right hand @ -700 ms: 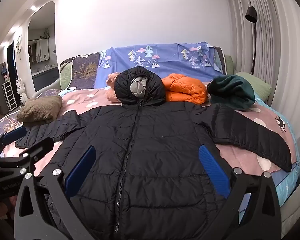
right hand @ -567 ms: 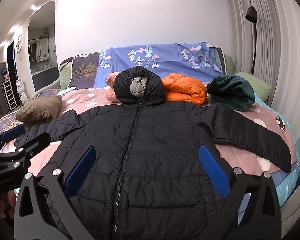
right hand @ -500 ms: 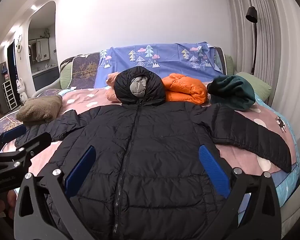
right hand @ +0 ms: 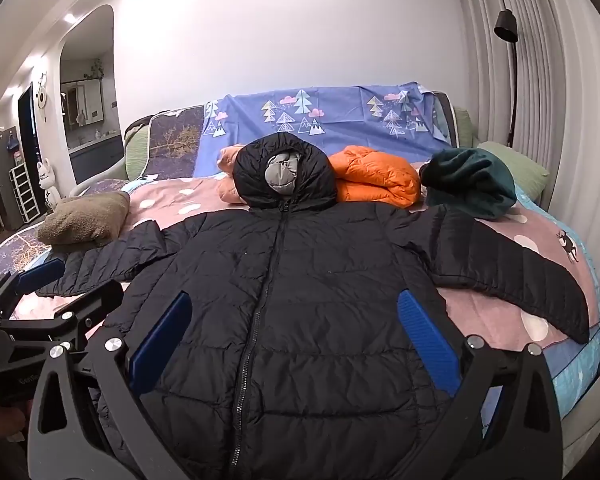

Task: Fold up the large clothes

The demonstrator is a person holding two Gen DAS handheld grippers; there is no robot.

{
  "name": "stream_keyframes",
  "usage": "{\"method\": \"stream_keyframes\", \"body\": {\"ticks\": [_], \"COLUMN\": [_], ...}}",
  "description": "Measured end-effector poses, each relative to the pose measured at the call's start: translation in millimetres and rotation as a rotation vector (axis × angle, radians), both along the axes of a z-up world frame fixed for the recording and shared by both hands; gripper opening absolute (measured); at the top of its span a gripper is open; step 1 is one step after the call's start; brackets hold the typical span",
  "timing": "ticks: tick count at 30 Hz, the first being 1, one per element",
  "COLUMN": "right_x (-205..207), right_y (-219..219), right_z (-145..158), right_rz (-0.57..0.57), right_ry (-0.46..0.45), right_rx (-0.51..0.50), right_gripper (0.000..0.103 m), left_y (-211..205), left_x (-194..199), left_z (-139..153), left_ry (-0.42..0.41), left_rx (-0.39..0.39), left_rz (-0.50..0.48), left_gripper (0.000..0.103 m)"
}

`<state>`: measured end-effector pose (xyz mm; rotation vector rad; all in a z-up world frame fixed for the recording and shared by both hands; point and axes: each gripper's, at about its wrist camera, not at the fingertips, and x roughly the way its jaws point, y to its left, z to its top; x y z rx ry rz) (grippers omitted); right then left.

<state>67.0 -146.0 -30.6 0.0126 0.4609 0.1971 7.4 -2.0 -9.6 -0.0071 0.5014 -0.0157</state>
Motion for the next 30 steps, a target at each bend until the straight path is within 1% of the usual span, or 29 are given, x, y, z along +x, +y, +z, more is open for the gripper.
{"method": "stream_keyframes", "body": {"ticks": [30], "right_x": [6.5], "right_y": [-8.3], "right_z": [-10.2], "right_rz": [0.004], "right_ry": [0.018], "right_rx": [0.039], "right_gripper": [0.102], "left_y": [-3.0], "left_x": [2.4], "left_z": [-3.6], "left_ry": [0.016], "left_rx": [0.003], "left_rz": [0.003], "left_gripper": [0.101]}}
